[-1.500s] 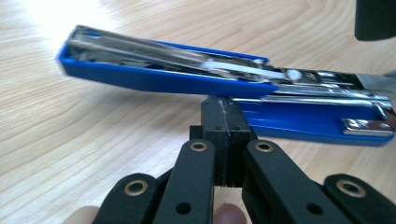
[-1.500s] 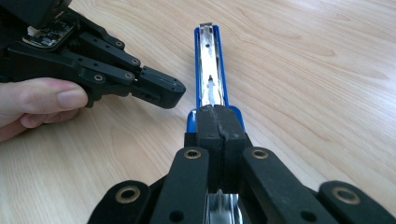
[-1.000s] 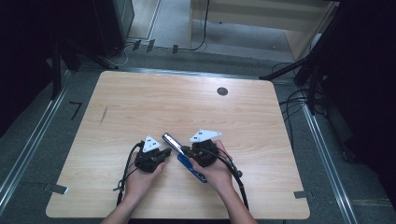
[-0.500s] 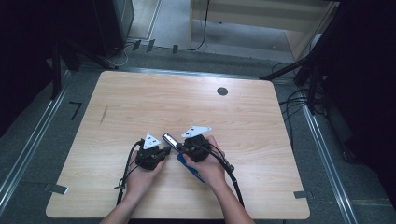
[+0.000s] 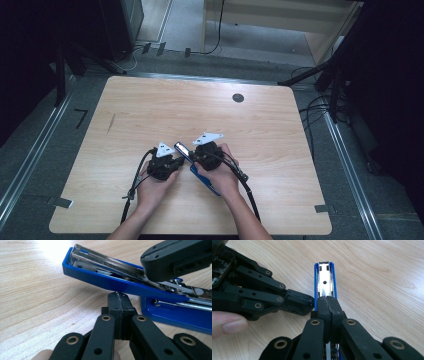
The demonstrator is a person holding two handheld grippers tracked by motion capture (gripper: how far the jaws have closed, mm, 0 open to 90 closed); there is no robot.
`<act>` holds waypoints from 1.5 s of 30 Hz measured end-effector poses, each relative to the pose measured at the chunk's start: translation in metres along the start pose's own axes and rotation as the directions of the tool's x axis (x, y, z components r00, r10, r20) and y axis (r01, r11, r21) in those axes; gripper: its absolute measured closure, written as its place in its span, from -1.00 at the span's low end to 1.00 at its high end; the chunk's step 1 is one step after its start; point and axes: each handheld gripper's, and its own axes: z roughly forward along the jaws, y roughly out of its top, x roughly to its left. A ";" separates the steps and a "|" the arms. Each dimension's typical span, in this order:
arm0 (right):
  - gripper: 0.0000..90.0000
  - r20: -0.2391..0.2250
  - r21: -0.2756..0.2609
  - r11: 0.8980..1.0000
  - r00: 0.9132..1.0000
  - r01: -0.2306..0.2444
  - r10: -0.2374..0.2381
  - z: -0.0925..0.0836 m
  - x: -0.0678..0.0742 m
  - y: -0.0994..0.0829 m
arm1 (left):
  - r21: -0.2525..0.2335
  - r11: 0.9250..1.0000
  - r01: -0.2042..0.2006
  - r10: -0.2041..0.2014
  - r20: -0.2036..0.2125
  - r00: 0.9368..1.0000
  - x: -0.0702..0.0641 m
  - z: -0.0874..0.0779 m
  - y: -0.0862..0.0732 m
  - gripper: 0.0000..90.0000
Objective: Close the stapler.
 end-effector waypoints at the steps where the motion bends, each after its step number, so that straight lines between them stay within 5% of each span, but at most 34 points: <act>1: 1.00 0.001 0.000 1.000 1.000 0.001 -0.001 0.000 0.000 0.000 | 0.001 1.000 0.001 -0.001 0.003 1.000 0.000 0.001 0.000 1.00; 23: 1.00 0.005 -0.020 1.000 1.000 0.012 -0.012 -0.011 0.001 0.003 | -0.078 0.995 -0.056 0.060 0.053 0.997 -0.009 -0.004 -0.003 1.00; 32: 1.00 0.003 -0.031 0.999 1.000 0.012 -0.012 -0.016 0.000 0.003 | -0.067 0.990 -0.123 0.129 0.081 0.988 -0.022 -0.005 -0.007 1.00; 45: 1.00 0.004 -0.055 0.998 1.000 0.016 -0.016 -0.027 0.001 0.004 | -0.056 0.987 -0.154 0.158 0.091 0.983 -0.036 -0.005 -0.011 1.00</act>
